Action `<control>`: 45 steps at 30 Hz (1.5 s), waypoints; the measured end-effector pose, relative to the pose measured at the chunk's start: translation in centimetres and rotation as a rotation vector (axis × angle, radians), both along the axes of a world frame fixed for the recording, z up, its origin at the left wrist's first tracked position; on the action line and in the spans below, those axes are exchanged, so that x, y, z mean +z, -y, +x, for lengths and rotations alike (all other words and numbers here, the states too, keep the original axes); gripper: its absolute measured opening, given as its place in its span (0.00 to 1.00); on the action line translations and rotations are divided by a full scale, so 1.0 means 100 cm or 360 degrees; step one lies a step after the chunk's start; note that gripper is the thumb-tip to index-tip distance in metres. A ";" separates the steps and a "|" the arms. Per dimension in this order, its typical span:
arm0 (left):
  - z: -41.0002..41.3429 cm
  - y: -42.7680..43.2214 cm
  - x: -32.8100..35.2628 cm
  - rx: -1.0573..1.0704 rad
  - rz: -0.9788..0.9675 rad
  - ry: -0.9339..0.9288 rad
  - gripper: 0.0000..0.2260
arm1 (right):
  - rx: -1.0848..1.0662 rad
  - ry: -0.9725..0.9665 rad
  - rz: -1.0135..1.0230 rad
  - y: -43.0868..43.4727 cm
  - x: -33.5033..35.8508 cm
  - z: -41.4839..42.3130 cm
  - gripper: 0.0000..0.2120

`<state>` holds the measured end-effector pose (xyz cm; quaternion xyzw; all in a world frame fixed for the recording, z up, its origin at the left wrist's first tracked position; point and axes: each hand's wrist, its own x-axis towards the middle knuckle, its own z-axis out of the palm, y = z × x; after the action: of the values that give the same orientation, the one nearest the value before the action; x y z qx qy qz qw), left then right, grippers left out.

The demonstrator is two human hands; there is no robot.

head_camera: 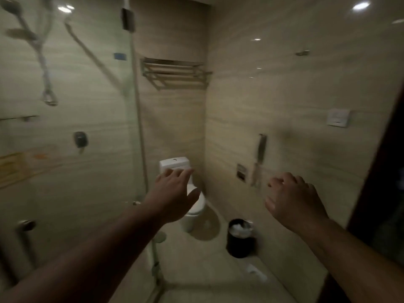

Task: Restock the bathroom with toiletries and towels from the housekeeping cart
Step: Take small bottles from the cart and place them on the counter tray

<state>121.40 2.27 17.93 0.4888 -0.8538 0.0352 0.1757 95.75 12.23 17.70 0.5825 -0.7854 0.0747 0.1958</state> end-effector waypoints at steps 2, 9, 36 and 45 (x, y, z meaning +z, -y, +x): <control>-0.047 0.007 -0.004 -0.0158 0.0044 -0.0012 0.31 | -0.0153 0.0094 0.0042 -0.017 -0.003 -0.039 0.21; -0.183 0.029 0.003 -0.0624 0.0064 -0.0079 0.31 | -0.0666 0.0096 0.0011 -0.055 0.013 -0.127 0.23; -0.532 0.062 -0.017 -0.1542 0.0167 -0.0109 0.30 | -0.1369 0.0077 0.0062 -0.091 0.007 -0.349 0.27; -0.645 0.042 -0.015 -0.1497 0.0222 0.0038 0.30 | -0.1319 0.0335 -0.0064 -0.107 -0.010 -0.473 0.30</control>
<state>56.93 -1.96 16.41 0.0592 -0.9848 -0.1000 0.1293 48.48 22.93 16.66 0.2028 -0.9671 0.0638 0.1394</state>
